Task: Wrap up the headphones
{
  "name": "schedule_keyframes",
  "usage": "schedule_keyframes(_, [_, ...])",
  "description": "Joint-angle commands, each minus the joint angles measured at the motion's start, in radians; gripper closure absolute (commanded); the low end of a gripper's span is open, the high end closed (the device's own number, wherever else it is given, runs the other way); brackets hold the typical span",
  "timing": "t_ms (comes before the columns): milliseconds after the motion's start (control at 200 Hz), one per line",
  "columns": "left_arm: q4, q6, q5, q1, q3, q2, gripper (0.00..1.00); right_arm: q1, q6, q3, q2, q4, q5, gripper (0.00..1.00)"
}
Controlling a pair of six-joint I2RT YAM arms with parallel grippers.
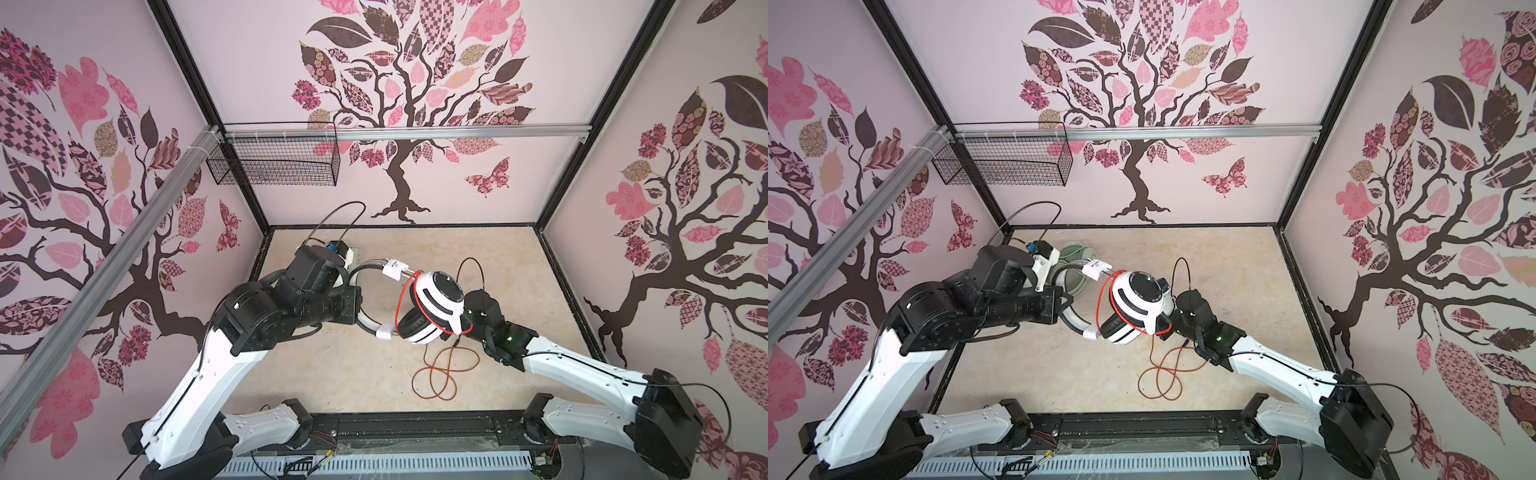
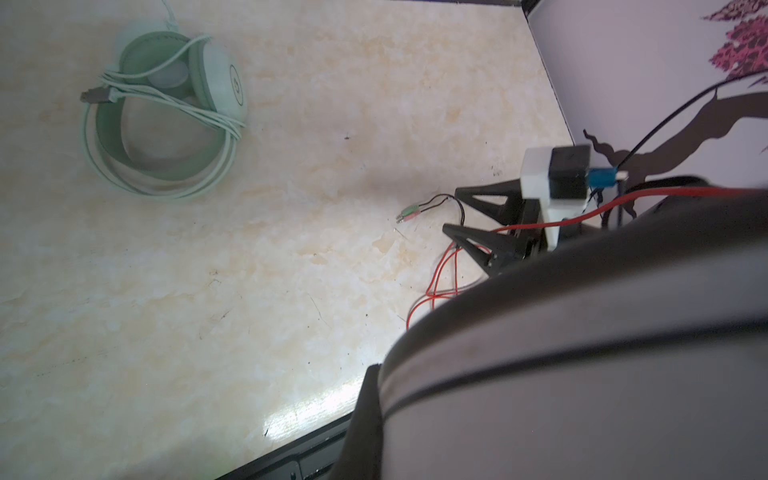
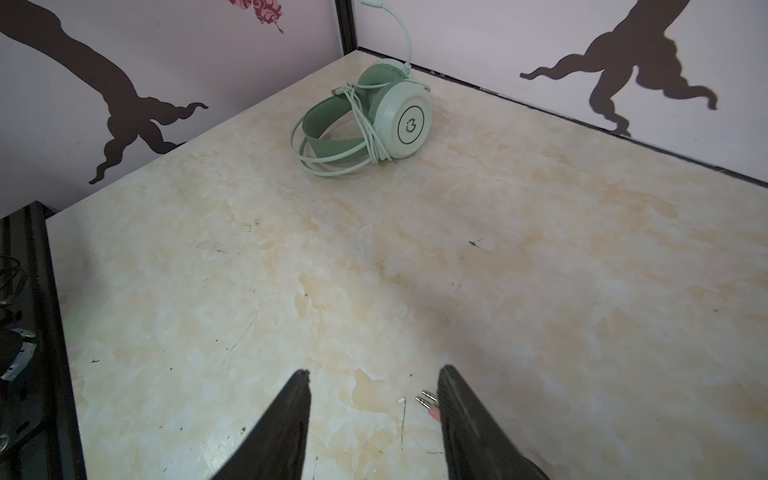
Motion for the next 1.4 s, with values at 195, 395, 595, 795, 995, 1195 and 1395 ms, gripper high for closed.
schedule_keyframes(195, [0.005, -0.036, -0.029, 0.083, 0.261, 0.060, 1.00, -0.001, 0.170, -0.097, 0.174, 0.309, -0.151, 0.50])
schedule_keyframes(395, [-0.033, -0.083, -0.168, 0.087, 0.342, 0.102, 1.00, -0.002, 0.268, -0.218, 0.170, 0.424, -0.204, 0.55])
schedule_keyframes(595, [-0.016, -0.103, -0.239, 0.091, 0.321, 0.099, 1.00, 0.003, 0.328, -0.334, 0.109, 0.451, -0.252, 0.78])
schedule_keyframes(795, [-0.003, -0.115, -0.285, 0.094, 0.293, 0.115, 1.00, 0.028, 0.341, -0.397, -0.024, 0.358, -0.256, 1.00])
schedule_keyframes(995, [0.015, -0.177, -0.293, 0.106, 0.274, 0.153, 1.00, 0.162, 0.302, -0.299, -0.163, -0.032, -0.127, 1.00])
schedule_keyframes(1195, [0.071, -0.213, -0.141, 0.146, 0.266, 0.193, 1.00, 0.202, 0.337, -0.281, -0.232, -0.163, -0.096, 0.90])
schedule_keyframes(1395, [0.105, -0.214, -0.119, 0.150, 0.244, 0.165, 1.00, 0.202, 0.385, -0.377, -0.323, -0.018, -0.113, 0.73])
